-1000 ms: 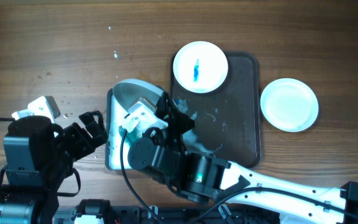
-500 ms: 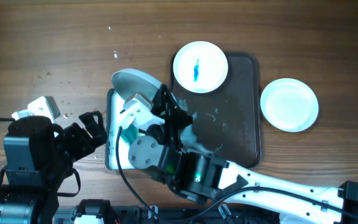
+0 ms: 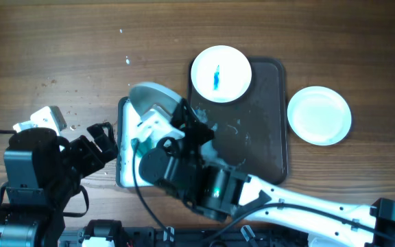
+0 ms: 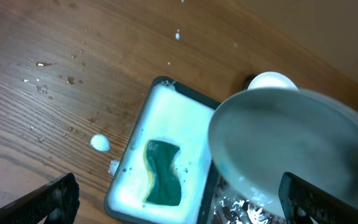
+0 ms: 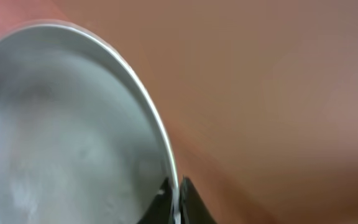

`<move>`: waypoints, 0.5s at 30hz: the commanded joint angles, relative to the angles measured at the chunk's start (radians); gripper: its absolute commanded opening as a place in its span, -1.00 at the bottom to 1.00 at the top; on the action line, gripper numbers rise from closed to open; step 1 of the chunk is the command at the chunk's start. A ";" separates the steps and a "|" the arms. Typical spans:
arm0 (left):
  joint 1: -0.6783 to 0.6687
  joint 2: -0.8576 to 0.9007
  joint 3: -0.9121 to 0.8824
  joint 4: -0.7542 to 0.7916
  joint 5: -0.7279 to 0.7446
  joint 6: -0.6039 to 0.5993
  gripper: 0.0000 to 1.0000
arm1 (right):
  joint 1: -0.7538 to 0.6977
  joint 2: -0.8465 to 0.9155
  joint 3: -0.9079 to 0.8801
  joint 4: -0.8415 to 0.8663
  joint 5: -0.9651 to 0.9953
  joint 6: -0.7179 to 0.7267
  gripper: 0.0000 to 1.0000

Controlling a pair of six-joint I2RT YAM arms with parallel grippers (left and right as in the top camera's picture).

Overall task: Clean dirty plates on tray and stack at the side
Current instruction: 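Carry the plate right and stack it on the first cleaned plate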

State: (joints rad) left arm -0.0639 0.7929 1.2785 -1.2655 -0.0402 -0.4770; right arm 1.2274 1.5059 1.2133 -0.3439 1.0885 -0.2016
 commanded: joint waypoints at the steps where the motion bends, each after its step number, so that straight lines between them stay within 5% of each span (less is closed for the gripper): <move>1: 0.008 -0.001 0.009 0.003 -0.014 -0.002 1.00 | -0.166 0.009 0.002 -0.192 -0.473 0.493 -0.92; 7: 0.008 -0.001 0.009 0.003 -0.014 -0.002 1.00 | -0.561 -0.089 0.003 -0.266 -1.147 0.594 -0.91; 15: 0.008 -0.001 0.009 0.003 -0.014 -0.002 1.00 | -1.355 -0.097 0.002 -0.489 -1.275 0.639 -0.91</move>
State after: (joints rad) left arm -0.0639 0.7929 1.2785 -1.2652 -0.0406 -0.4770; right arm 0.0460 1.3819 1.2125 -0.7906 -0.1036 0.4286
